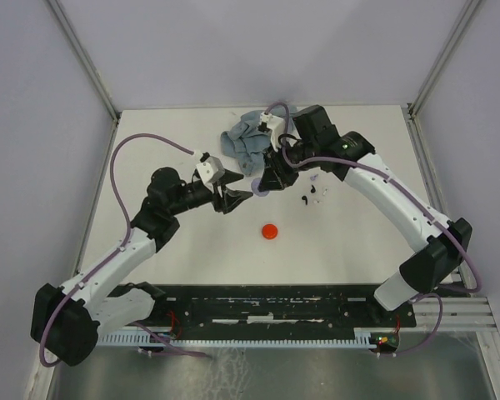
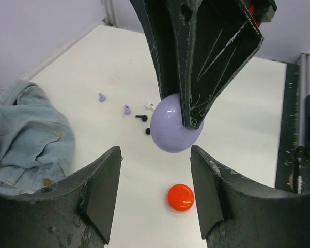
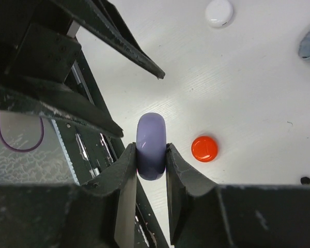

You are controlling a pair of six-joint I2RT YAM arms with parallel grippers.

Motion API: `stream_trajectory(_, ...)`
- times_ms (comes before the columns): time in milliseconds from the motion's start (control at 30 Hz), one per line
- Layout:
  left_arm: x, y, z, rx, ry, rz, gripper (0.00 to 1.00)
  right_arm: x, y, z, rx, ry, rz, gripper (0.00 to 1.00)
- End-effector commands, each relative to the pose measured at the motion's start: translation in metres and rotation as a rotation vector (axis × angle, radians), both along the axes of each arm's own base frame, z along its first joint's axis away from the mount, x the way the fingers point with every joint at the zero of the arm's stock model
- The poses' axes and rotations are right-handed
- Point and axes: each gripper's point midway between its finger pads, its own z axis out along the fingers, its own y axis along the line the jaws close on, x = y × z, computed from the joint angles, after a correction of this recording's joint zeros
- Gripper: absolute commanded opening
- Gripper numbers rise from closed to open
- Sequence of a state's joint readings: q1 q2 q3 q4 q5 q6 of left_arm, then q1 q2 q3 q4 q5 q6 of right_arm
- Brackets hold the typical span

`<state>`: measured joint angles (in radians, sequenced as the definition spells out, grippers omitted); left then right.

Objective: Insert the wireless bluetooth earbuds into the charging case
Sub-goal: Pick up the charging case at the center of the board.

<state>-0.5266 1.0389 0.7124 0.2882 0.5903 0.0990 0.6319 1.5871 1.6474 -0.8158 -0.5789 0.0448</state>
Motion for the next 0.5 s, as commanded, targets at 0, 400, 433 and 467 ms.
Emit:
stream_trajectory(0, -0.033, -0.001, 0.019, -0.104, 0.055, -0.203, 0.63, -0.010, -0.003, 0.041, 0.074, -0.155, 0.101, 0.02)
stream_trajectory(400, -0.051, -0.008, 0.038, -0.201, 0.143, -0.416, 0.58, -0.037, 0.004, 0.056, 0.209, -0.299, 0.325, 0.02)
stream_trajectory(433, -0.051, -0.009, 0.039, -0.202, 0.147, -0.422, 0.57, -0.038, 0.004, 0.057, 0.216, -0.313, 0.338, 0.02)
stream_trajectory(467, -0.050, -0.010, 0.039, -0.205, 0.152, -0.426, 0.57, -0.040, 0.005, 0.057, 0.225, -0.325, 0.353, 0.02)
